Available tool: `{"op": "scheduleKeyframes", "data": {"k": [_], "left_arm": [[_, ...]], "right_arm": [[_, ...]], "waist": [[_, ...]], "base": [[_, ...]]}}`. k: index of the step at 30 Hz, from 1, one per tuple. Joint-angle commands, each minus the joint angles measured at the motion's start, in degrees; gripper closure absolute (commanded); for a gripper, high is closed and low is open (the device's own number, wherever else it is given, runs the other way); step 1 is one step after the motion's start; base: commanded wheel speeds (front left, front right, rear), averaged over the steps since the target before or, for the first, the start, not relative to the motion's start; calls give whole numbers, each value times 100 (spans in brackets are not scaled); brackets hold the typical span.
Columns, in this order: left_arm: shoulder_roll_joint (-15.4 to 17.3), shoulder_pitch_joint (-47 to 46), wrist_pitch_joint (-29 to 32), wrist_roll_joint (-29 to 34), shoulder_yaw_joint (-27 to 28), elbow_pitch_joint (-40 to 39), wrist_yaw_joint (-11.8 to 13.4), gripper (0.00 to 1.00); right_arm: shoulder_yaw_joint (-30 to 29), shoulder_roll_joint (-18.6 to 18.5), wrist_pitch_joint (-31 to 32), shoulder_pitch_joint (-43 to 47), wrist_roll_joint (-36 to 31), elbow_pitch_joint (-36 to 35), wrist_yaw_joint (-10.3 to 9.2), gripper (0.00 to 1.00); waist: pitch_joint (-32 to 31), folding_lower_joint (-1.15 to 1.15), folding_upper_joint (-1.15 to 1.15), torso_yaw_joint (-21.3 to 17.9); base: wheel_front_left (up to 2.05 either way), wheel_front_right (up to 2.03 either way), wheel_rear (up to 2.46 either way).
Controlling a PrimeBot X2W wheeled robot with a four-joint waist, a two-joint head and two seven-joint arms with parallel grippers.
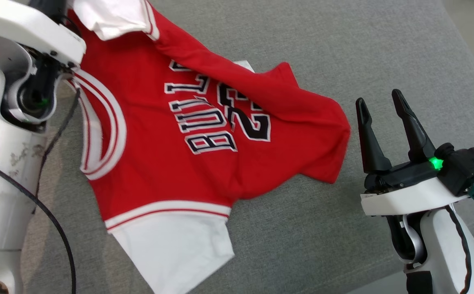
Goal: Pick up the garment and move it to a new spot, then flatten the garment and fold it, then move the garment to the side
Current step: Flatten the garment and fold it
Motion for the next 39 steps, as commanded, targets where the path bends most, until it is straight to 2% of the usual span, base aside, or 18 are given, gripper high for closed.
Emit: {"op": "scheduleKeyframes", "data": {"k": [1,5,6,7,10,18,26,30,33,34,38,39], "left_arm": [[63,-152,21,90,-11,110,46,100],[230,-739,-20,383,-43,798,290,100],[283,-877,-94,506,-65,994,364,78],[294,-996,-151,562,-67,1183,439,0],[278,-1287,-387,682,-81,1594,484,0],[78,-1819,-846,673,-43,2308,253,0],[24,-1537,-1772,939,-266,2435,-235,0],[-30,-915,-2099,1169,-428,2087,-514,0],[40,-289,-2159,1574,-533,1409,-672,0],[69,-20,-2162,1735,-500,1106,-665,0],[-63,1198,-2162,2236,-110,-5,-382,0],[-63,1198,-2162,2236,-110,-5,-382,0]], "right_arm": [[-8,2,-8,-54,41,-3,-2,0],[41,52,-8,-102,92,-14,-2,0],[55,58,-8,-124,104,-14,-2,0],[67,65,-8,-150,112,-18,-2,0],[75,74,-7,-171,138,-21,-2,0],[145,78,-8,-204,191,27,-2,0],[71,78,-8,-104,67,60,-2,0],[-68,23,-8,-5,-39,81,-2,0],[-88,-63,-8,100,-90,85,-2,0],[-87,-90,-8,126,-90,87,-2,0],[-134,-224,-8,275,-127,102,-2,0],[-134,-224,-8,275,-127,102,-2,0]], "waist": [[114,0,0,-147],[243,0,0,-318],[277,0,0,-356],[309,0,0,-389],[365,0,0,-437],[313,0,0,-344],[-13,0,0,-57],[-301,0,0,238],[-507,0,0,478],[-571,0,0,553],[-832,0,0,871],[-832,0,0,871]], "base": [[0,0,0],[0,0,0],[0,0,0],[0,0,0],[0,0,0],[0,0,0],[0,0,0],[0,0,0],[0,0,0],[0,0,0],[0,0,0],[0,0,0]]}}
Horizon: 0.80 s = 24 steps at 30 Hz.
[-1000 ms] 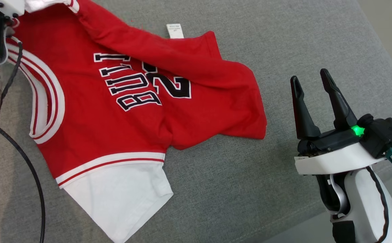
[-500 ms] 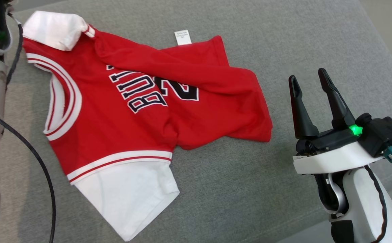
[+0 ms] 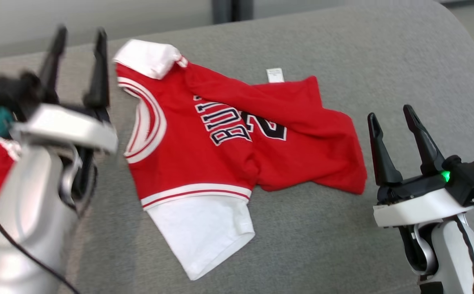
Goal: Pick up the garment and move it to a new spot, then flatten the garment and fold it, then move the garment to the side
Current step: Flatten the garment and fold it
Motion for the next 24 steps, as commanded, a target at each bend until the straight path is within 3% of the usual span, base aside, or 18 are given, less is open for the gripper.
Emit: {"op": "scheduleKeyframes", "data": {"k": [1,6,13,24], "left_arm": [[-63,315,-16,142,88,-253,44,0],[-399,1621,-17,658,408,-1190,36,0],[-863,2789,-18,1292,736,-1832,18,0],[-1382,3700,-17,1644,1212,-2231,-141,0]], "right_arm": [[-19,-58,-8,92,-43,4,-2,0],[-82,-156,-9,287,-40,45,-2,0],[-143,-155,-9,531,51,32,-2,0],[-234,-256,-8,771,78,149,-2,0]], "waist": [[-300,0,0,315],[-582,0,0,613],[-869,0,0,857],[-1046,0,0,1139]], "base": [[0,0,0],[0,0,0],[0,0,0],[0,0,0]]}}
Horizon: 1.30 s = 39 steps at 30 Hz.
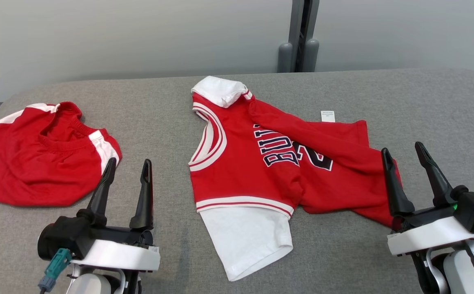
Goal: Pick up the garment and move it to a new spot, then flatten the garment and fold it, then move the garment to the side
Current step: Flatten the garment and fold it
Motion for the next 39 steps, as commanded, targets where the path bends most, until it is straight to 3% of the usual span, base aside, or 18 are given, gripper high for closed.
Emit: {"op": "scheduleKeyframes", "data": {"k": [1,8,19,27,39], "left_arm": [[6,40,-15,51,11,-10,-18,0],[-17,51,-15,-5,-175,40,-12,0],[-18,-249,-15,63,-464,72,19,0],[-20,-542,-16,-113,-710,59,97,0],[-18,-763,-16,-328,-1006,121,181,0]], "right_arm": [[-23,-50,-7,39,15,21,-2,0],[72,-139,-8,-52,-46,164,-2,0],[-13,-698,148,-1056,191,1209,-2,0],[-227,-1319,597,-2097,588,2355,-2,0],[358,-1950,1395,-2908,1322,3790,-2,0]], "waist": [[6,0,0,57],[31,0,0,208],[535,0,0,613],[1094,0,0,1047],[1503,0,0,1443]], "base": [[0,0,0],[0,0,0],[0,0,0],[0,0,0],[0,0,0]]}}
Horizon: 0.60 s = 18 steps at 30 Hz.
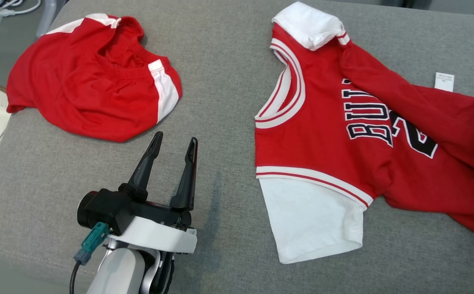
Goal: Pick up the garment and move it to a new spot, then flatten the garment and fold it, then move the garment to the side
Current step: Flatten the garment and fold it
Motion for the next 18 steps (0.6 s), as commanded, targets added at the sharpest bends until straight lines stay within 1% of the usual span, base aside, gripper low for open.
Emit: {"op": "scheduleKeyframes", "data": {"k": [1,6,10,11,12,13,18], "left_arm": [[22,-52,-18,-34,-3,18,36,0],[21,-85,-18,-61,-28,17,53,0],[22,-87,-18,-28,-83,40,38,0],[22,-93,-18,-23,-91,41,34,0],[22,-97,-18,-23,-98,38,31,0],[22,-104,-18,-27,-106,34,29,0],[22,-128,-18,-48,-95,9,57,0]], "right_arm": [[44,-97,40,-35,14,84,-2,0],[331,-203,58,-210,241,330,-3,0],[638,-226,158,-309,514,368,-2,0],[694,-260,174,-334,577,395,-2,27],[761,-298,181,-355,600,418,-2,78],[827,-331,147,-370,617,447,-2,100],[967,-504,-127,-643,603,556,-2,100]], "waist": [[45,0,0,56],[100,0,0,130],[138,0,0,145],[147,0,0,149],[158,0,0,153],[167,0,0,158],[211,0,0,167]], "base": [[0,0,0],[0,0,0],[0,0,0],[0,0,0],[0,0,0],[0,0,0],[0,0,0]]}}
